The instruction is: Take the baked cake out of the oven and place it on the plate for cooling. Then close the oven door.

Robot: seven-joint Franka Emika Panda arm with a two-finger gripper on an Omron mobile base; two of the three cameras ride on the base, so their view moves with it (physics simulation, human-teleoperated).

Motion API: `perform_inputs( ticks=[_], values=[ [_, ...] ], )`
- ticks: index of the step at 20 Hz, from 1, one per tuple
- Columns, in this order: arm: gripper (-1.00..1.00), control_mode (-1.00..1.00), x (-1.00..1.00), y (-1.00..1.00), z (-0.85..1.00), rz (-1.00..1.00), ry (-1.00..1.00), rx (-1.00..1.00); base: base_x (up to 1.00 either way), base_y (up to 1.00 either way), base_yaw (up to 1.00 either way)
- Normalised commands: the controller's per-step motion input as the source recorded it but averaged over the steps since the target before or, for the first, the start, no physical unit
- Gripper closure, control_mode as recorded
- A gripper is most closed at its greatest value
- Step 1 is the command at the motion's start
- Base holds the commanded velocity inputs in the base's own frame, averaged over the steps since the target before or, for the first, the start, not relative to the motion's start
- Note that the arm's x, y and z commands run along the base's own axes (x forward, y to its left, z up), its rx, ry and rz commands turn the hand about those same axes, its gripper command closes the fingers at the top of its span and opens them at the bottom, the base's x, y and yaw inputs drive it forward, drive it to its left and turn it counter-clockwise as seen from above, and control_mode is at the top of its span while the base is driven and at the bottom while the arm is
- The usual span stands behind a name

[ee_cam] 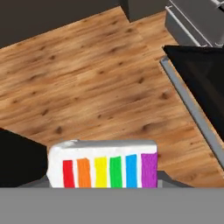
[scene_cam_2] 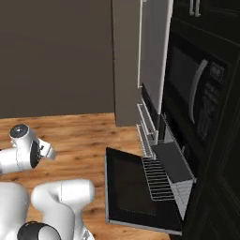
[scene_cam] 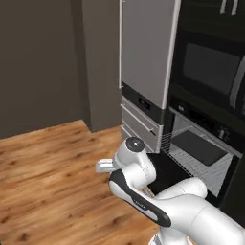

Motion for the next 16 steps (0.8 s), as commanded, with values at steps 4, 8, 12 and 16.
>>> perform_inputs(
  ticks=[4, 8, 12, 16],
  values=[
    [1.0, 1.0, 0.0, 0.0, 0.0, 0.0, 0.0, 0.0, -0.1, -0.05, 0.77],
    [1.0, 1.0, 0.0, 0.0, 0.0, 0.0, 0.0, 0.0, -0.11, -0.01, 0.75],
    [1.0, 1.0, 0.0, 0.0, 0.0, 0.0, 0.0, 0.0, -0.08, 0.0, 0.72],
    [1.0, 1.0, 0.0, 0.0, 0.0, 0.0, 0.0, 0.0, -0.01, 0.0, 0.68]
  ],
)
